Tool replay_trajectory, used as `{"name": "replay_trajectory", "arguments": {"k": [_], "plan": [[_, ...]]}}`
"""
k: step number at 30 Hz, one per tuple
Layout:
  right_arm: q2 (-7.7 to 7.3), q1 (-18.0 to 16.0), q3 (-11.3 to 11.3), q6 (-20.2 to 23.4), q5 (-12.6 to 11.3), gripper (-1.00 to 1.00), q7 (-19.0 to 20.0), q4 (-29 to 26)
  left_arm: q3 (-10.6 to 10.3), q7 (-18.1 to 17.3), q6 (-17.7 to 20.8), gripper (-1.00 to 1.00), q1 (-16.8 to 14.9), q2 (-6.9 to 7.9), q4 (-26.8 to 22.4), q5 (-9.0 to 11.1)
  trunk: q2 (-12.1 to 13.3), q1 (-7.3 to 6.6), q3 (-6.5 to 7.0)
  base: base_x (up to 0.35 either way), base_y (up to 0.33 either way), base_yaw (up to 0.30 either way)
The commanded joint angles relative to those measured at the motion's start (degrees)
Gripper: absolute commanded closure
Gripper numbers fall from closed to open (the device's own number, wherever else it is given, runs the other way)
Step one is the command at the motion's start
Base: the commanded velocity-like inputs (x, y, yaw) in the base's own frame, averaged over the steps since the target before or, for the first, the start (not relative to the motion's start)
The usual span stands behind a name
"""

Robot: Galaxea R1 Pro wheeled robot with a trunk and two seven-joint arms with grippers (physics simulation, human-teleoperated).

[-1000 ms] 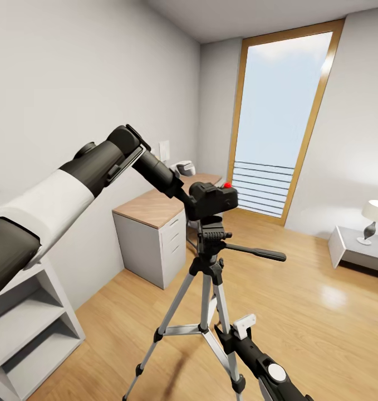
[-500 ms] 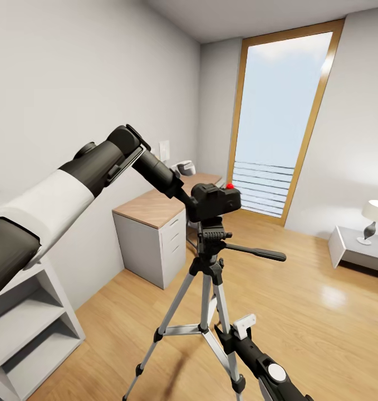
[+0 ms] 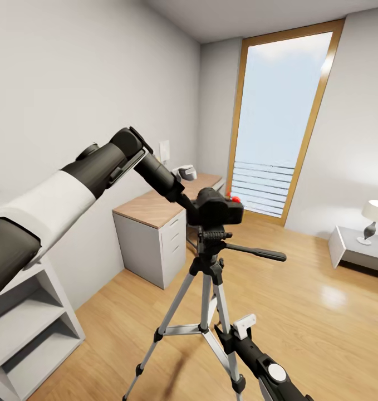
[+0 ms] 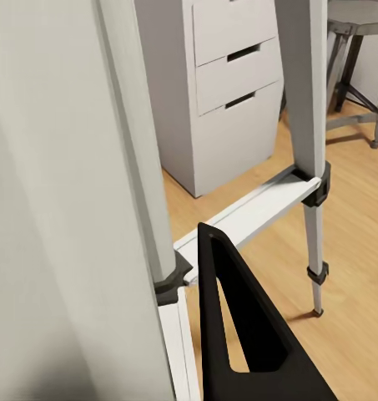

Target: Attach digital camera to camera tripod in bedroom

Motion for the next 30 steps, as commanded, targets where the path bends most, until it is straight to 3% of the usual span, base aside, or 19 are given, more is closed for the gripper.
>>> {"name": "replay_trajectory", "arguments": {"k": [1,17,30], "plan": [[-0.01,-0.1,-0.1,-0.2,0.4,1.00,0.1,0.1,-0.3,-0.2,0.6,-1.00,-0.1,0.10,-0.1,0.1,-0.1,0.04,-0.14,0.000,0.000,0.000],[-0.11,-0.1,-0.1,-0.3,0.4,1.00,0.1,0.1,-0.3,-0.2,0.6,-1.00,-0.1,0.54,-0.1,0.1,-0.1,0.04,-0.14,0.000,0.000,0.000],[-0.18,-0.1,-0.1,-0.4,0.4,1.00,0.1,0.1,-0.4,-0.2,0.6,-1.00,0.0,4.13,-0.3,0.2,-0.1,0.04,-0.14,0.000,0.000,0.000]]}}
